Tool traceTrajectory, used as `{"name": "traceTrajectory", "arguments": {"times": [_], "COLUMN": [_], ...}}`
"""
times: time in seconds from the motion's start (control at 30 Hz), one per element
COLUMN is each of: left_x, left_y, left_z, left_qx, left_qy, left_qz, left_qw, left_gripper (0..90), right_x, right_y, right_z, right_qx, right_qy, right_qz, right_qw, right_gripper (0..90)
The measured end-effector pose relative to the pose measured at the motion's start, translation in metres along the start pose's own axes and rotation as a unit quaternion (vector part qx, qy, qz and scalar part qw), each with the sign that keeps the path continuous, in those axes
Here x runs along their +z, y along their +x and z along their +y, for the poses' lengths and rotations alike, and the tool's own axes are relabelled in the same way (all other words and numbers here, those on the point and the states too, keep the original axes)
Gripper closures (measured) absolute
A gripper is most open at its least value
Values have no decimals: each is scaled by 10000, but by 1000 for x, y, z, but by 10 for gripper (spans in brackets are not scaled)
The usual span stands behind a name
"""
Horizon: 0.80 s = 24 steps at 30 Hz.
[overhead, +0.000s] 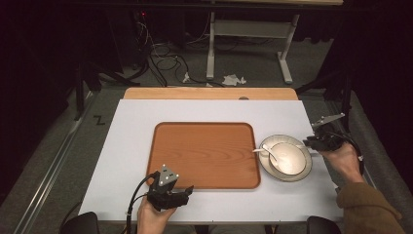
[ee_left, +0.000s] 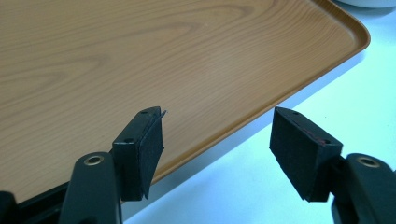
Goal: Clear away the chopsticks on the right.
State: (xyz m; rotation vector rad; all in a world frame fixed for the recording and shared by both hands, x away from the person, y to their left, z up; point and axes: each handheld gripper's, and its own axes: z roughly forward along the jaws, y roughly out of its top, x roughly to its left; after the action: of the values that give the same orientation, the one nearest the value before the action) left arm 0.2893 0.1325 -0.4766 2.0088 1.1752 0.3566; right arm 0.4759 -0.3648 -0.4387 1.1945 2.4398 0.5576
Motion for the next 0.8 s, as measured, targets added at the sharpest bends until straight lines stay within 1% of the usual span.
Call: {"name": "traceTrajectory", "arguments": {"times": [0.03,0.1,0.2,0.27,0.37,0.53,0.73,0.8], "left_x": [0,0,0,0,0,0,0,0], "left_y": [0,0,0,0,0,-1,0,0], "left_z": [0,0,0,0,0,0,0,0], "left_qx": [3,4,8,10,12,16,13,16], "left_qy": [-5,-9,-6,-2,-2,3,1,4], "left_qz": [1,-11,-11,-4,2,2,-1,1], "left_qw": [10000,10000,10000,10000,10000,10000,10000,10000], "left_gripper": [348,348,348,348,348,347,347,347], "right_x": [1,3,5,6,6,8,10,10], "right_y": [-1,-2,-3,-4,-5,-6,-4,-4], "right_z": [0,0,0,1,2,4,6,6], "right_qx": [-32,7,-5,55,21,30,-11,-60], "right_qy": [20,88,135,137,176,235,276,310], "right_qz": [12,50,64,135,156,231,285,306], "right_qw": [10000,9999,9999,9998,9997,9995,9992,9990], "right_gripper": [739,733,730,728,725,715,711,707]}}
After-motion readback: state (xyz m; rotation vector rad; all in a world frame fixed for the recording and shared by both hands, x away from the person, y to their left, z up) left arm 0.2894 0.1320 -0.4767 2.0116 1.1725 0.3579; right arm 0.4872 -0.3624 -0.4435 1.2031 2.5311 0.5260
